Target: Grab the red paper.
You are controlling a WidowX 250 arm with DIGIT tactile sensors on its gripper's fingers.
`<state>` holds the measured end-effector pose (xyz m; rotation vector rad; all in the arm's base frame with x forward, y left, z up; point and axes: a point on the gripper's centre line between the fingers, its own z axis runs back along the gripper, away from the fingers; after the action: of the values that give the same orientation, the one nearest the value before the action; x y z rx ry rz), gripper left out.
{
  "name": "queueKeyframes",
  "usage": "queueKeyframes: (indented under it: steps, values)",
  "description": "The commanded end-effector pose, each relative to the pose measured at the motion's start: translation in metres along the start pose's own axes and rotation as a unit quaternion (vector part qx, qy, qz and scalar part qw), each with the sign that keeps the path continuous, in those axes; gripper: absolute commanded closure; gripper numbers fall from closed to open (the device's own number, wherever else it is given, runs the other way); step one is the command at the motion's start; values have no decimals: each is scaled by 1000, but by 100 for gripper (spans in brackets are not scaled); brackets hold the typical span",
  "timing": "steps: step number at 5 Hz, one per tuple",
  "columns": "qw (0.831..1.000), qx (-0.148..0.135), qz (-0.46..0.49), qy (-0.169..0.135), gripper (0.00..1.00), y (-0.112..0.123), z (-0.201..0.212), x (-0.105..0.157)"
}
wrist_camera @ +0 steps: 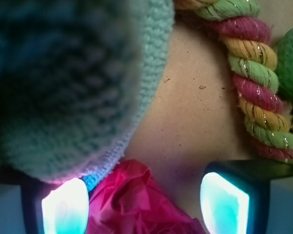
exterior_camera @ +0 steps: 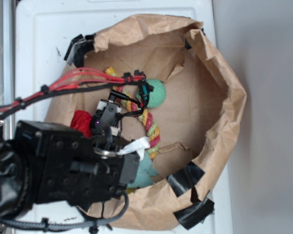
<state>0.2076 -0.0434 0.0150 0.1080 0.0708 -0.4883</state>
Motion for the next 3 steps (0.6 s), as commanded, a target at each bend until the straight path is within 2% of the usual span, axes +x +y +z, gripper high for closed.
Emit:
queueKeyframes:
  steps: [1,3]
  values:
    - [1000,-5,-2,-18,100,-9,7,-4]
    - [999,-10,4,-32,100,-8,16,-7]
